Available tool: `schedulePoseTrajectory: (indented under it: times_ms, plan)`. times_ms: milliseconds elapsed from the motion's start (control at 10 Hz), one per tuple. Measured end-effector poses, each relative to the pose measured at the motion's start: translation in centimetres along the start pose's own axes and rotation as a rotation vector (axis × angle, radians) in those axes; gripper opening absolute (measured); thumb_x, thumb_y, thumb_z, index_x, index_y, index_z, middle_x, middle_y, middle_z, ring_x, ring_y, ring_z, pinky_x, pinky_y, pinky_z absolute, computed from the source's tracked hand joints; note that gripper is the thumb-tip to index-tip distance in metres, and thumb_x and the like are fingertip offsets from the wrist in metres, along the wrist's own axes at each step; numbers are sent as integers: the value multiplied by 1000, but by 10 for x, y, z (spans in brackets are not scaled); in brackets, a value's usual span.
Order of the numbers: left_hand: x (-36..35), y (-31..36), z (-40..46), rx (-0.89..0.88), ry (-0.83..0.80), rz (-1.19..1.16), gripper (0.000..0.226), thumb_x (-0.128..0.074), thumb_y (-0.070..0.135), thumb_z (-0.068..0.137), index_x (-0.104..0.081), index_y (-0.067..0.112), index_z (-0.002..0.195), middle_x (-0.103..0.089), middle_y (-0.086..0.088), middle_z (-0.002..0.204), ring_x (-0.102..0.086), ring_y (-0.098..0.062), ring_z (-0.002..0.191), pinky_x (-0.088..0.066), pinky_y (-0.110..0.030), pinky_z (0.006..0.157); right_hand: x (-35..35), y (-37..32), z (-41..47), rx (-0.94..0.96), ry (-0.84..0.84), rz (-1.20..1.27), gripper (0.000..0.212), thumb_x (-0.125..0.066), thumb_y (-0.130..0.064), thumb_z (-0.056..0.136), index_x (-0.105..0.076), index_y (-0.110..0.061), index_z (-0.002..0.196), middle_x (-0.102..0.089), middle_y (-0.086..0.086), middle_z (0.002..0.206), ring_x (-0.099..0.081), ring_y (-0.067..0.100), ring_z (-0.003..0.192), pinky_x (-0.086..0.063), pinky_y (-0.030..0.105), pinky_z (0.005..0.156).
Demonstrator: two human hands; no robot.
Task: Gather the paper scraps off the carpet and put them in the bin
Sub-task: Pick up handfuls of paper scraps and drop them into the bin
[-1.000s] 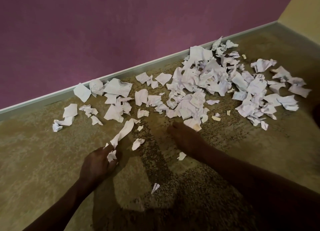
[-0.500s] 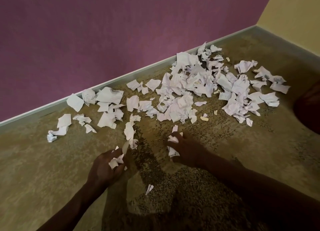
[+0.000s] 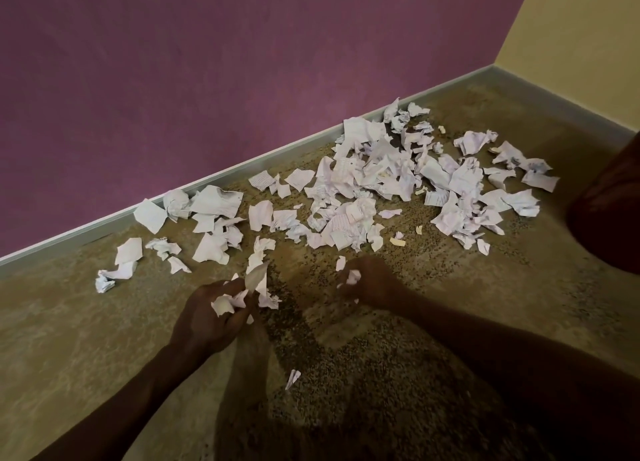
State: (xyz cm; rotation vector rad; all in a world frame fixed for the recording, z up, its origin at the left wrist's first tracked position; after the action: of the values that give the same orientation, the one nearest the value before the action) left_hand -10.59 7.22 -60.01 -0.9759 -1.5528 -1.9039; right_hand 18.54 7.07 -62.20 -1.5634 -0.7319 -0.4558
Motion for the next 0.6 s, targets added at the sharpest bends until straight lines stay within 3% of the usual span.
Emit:
schedulePoseTrajectory:
  times_ms: [100,200,300,400,500,600]
  plan:
    - [7,1,10,151,-125,-90,63,-47,70,84,-65,11,95,-67,-6,84,-64,-24,81,-42,-22,75,39,-14,12,-109,-12,120,12,-78,-9,76,-68,-3,73,-72,10,68,-68,16,55,-58,32,55]
    - [12,26,36,-277,-92,356,30,-54,26,100,-58,-1,111,-67,-14,74,-66,-32,64,-54,-37,69,79,-30,17,-147,9,199,9,-79,-4,73,-71,-8,71,-72,8,70,-67,9,56,-55,28,58]
    - [35,61,59,-138,10,45,71,-42,70,88,-65,4,103,-65,3,81,-60,-16,72,-41,-11,69,113,-49,7,-176,23,362,9,-74,6,74,-66,3,79,-68,15,73,-69,18,59,-56,27,53]
    - [46,121,74,-294,75,37,51,-42,54,86,-66,12,71,-66,13,64,-61,-6,60,-37,-5,54,147,-63,-9,-178,20,391,12,-70,11,77,-65,12,87,-63,17,73,-66,14,55,-51,18,48]
    - [60,183,92,-415,78,2,44,-46,45,87,-63,13,62,-63,5,57,-61,-12,61,-46,-21,58,187,-68,-18,-155,46,367,14,-69,12,76,-64,17,88,-65,10,64,-65,11,52,-52,19,50]
    - [59,234,107,-474,95,46,48,-55,27,94,-51,12,48,-55,18,44,-57,2,51,-40,-7,50,232,-69,-26,-109,119,349,9,-70,11,74,-66,8,82,-65,11,68,-66,18,60,-59,32,61]
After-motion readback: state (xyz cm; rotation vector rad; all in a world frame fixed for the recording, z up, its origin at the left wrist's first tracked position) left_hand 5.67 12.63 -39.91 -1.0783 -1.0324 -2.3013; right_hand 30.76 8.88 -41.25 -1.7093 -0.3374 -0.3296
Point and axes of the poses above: each hand's wrist, its own z-axis towards the middle knuckle, its own x-axis out of the back of the hand, y = z × x, the point moved 5 cm from there along z, towards the middle knuckle
